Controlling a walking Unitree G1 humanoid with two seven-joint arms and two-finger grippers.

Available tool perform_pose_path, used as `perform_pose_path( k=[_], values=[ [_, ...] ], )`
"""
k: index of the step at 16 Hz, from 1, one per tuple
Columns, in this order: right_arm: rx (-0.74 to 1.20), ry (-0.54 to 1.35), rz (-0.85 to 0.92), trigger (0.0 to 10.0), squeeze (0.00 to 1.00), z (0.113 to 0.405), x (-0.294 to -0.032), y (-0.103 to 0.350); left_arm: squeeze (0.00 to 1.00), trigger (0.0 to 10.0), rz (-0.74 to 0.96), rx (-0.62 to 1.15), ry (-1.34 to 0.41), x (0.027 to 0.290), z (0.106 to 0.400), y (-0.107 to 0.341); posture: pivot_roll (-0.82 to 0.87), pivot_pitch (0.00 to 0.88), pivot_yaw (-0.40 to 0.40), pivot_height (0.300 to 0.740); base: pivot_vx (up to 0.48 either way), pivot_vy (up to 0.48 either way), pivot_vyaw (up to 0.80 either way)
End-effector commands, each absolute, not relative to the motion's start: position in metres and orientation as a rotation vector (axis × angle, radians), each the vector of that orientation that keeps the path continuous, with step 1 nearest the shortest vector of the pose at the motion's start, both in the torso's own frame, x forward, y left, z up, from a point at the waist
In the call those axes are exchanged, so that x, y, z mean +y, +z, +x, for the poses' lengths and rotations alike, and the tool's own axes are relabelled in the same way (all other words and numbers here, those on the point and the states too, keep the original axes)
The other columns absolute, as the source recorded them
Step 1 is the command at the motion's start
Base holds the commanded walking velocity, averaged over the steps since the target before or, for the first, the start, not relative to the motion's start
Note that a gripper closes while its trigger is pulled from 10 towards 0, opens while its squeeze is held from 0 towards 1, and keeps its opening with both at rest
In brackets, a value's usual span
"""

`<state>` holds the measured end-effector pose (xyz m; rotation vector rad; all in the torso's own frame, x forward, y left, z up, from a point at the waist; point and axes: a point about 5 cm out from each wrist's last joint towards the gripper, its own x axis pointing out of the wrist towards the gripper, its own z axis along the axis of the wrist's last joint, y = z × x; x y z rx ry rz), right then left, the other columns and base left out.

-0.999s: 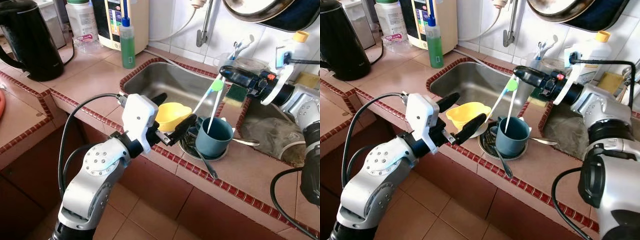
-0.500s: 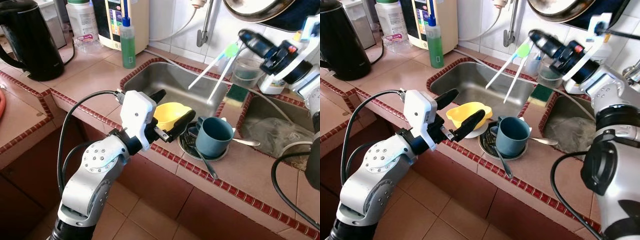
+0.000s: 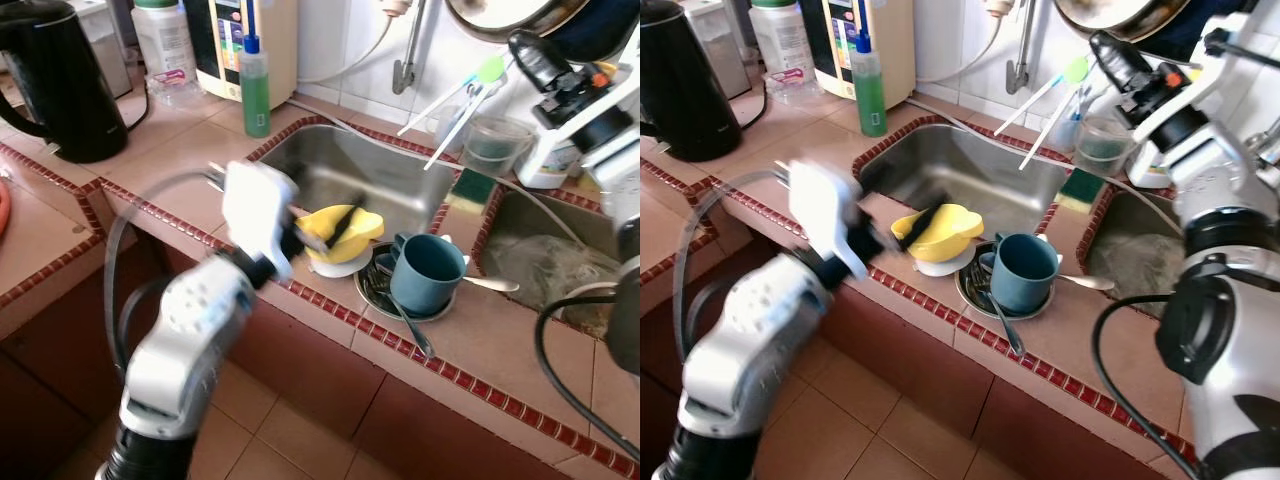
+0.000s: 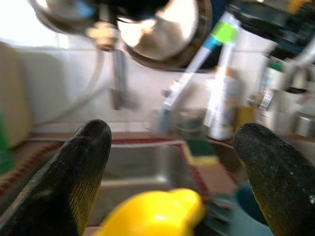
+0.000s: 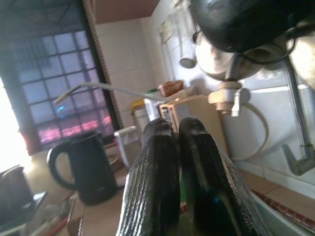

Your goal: Kitchen organization

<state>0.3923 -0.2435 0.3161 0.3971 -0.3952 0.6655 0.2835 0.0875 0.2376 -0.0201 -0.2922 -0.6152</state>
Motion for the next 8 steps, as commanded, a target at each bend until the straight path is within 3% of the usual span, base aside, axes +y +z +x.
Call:
perform_pose_path(
  k=[1,8],
  values=[
    [-0.429,0.645,0.408,10.0,0.00,0.392,-0.245,0.319,0.00,10.0,-0.034,-0.288,-0.593,0.091,0.285,0.241,-0.08,0.069,-0.041,0.740,0.000,0.000,0.00],
    [-0.458,0.614,0.410,10.0,0.00,0.393,-0.243,0.316,0.00,10.0,-0.110,-0.263,-0.616,0.086,0.277,0.254,-0.07,0.178,0.003,0.740,0.000,0.000,0.00]
  ],
)
